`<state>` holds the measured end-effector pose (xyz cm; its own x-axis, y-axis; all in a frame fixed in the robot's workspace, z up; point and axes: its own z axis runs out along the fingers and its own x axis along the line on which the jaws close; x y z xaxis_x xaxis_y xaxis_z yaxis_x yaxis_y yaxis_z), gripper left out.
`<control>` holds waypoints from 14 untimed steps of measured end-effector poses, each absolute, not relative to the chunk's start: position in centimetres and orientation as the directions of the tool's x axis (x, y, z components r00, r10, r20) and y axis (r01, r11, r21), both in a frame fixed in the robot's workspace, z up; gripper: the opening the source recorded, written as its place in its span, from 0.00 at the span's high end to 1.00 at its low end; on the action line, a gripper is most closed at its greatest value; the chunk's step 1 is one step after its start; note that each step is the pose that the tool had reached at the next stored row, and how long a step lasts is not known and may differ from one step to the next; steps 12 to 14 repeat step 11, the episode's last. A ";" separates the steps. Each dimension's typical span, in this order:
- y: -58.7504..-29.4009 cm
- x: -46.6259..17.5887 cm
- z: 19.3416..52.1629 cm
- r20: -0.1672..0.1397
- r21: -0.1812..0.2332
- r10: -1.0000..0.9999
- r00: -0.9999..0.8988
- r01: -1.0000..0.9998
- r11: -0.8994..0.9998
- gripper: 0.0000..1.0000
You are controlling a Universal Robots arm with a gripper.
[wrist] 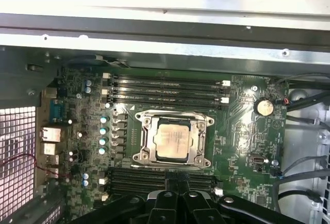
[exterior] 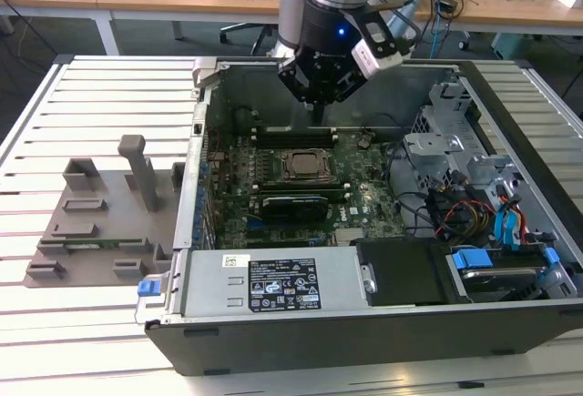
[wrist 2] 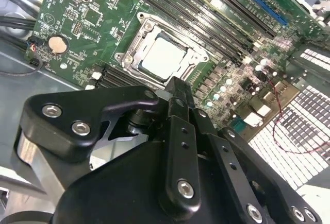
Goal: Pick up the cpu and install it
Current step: 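Install the second cpu locking lever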
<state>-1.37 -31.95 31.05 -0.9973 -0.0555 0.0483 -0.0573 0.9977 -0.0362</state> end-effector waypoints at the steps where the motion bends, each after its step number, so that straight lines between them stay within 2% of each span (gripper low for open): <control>1: -31.9 -1.4 31.2 0.048 -0.036 -0.056 -0.997 -0.057 0.998 0.89; 14: -31.9 -1.4 32.2 0.048 -0.036 -0.056 -0.997 -0.057 0.998 0.89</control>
